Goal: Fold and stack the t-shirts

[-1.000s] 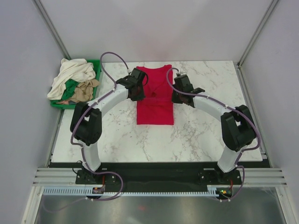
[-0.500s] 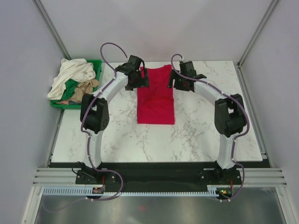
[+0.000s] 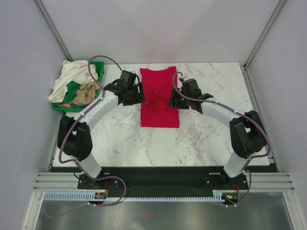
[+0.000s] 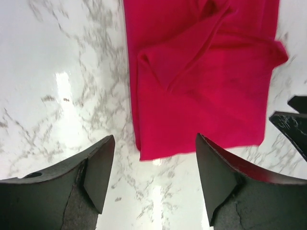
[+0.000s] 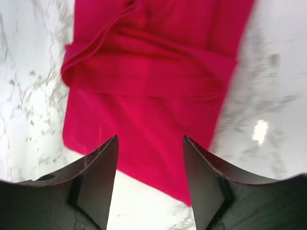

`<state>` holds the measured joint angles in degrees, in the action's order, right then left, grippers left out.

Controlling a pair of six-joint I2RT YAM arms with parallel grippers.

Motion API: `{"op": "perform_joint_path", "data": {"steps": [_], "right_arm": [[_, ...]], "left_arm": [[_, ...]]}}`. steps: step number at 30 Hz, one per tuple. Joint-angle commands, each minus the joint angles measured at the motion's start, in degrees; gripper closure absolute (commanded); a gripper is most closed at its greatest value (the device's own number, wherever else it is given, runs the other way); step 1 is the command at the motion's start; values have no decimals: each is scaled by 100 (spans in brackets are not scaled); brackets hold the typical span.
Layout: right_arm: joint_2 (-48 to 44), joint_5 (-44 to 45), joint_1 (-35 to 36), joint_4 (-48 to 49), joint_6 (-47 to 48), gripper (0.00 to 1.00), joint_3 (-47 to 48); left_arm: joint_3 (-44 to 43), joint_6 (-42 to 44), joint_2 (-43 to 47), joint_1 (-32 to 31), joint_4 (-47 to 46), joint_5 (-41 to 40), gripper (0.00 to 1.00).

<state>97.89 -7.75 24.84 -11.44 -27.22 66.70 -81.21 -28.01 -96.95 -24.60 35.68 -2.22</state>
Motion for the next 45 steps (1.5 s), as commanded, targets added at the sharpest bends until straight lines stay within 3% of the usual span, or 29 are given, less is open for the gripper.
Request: {"op": "perform_joint_path", "data": {"steps": [1,7,13,22,33,37,45], "right_arm": [[292,-25,389,397,-11,38,27],[1152,-130,583,389,-29,43,694],[1760,-78,610,73,112,45,1337],[2471,238,601,-270,235,44,2215],[3738,1012,206,-1755,490,34,5836],[3054,1293,-14,-1608,578,27,5321],[716,1022,-67,-527,149,23,1569]], "left_arm": [[963,-222,562,-220,-570,160,25],[2089,-477,1272,-546,-931,195,35],[3127,-574,2661,-599,-932,161,34],[3445,-416,4535,-599,157,-191,27],[3445,-337,4720,-599,299,-253,25],[3550,-450,4615,-599,220,-314,21],[3499,-644,3404,-599,-825,-156,16]]}}
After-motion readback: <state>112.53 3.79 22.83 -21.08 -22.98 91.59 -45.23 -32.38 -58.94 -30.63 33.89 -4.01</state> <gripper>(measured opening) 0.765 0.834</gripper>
